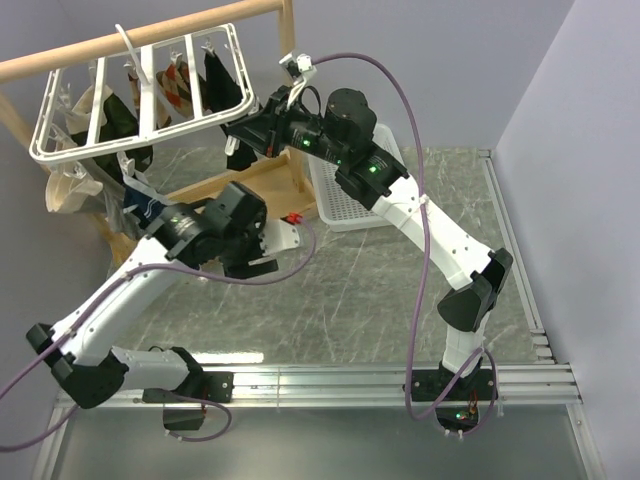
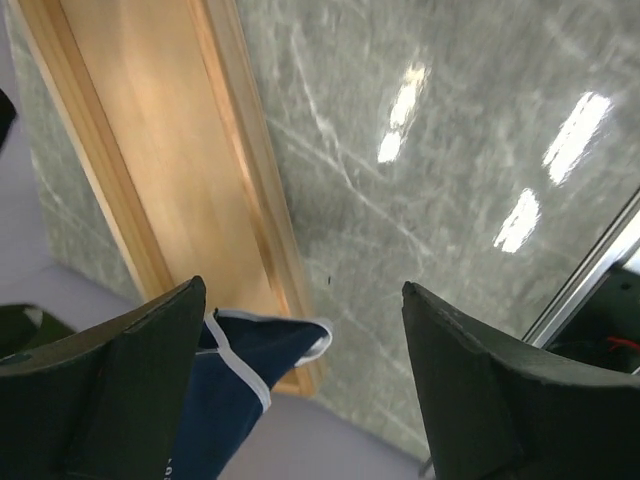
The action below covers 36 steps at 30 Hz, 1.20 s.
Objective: Clip the underwear to the hanger
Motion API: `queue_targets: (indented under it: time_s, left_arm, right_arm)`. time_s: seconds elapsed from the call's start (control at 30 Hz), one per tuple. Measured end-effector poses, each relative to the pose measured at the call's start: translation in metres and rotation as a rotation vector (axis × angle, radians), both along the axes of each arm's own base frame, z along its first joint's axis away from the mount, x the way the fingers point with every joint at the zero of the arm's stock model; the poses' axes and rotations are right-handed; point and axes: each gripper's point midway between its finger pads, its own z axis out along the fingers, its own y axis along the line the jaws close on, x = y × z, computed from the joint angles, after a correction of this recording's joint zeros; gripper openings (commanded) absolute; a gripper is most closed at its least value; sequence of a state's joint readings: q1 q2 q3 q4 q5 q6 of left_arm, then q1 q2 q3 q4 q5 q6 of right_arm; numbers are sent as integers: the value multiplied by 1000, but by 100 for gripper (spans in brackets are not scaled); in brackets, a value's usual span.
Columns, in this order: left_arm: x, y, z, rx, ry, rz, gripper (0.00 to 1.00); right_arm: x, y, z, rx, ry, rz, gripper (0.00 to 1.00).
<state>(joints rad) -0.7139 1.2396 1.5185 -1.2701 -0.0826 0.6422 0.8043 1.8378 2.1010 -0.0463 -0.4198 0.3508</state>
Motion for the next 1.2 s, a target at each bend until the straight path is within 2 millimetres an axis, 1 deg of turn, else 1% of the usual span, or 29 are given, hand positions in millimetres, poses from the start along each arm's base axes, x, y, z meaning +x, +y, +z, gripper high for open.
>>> queue_targets:
  time_s: [0.03,0.07,0.23,0.33,0.43,0.53,0.67,0.7,0.87,1.07,1.2]
  left_arm:
    - [0,0,-6,36,-1,6,89]
    - [2,1,-11,71,0,17,89]
    - [25,15,-39,271,7,125,89]
    - [35,20,-52,352,24,171,89]
    - [47,27,-56,401,41,222,89]
    - [64,43,-55,427,49,304,89]
    - [89,66,-45,437,35,411,90]
    - [92,70,-44,441,32,427,90]
    - [96,92,-41,478,36,470,90]
    - [99,108,-39,505,32,506,91]
    - [101,117,-35,525,24,523,91]
  right_arm:
    - [0,0,1,2,0,-4,0]
    - [1,-1,2,4,0,-8,0]
    - [2,-1,4,8,-2,-17,0]
    - [3,-1,3,8,1,-26,0]
    - [3,-1,3,6,6,-36,0]
    - [1,1,2,2,10,-41,0]
    - [-2,3,1,-3,11,-44,0]
    - [-3,3,1,-3,12,-45,0]
    - [-8,2,5,0,11,-47,0]
    - [-15,-1,10,-1,-2,-57,0]
    - [-20,2,10,-7,-9,-63,0]
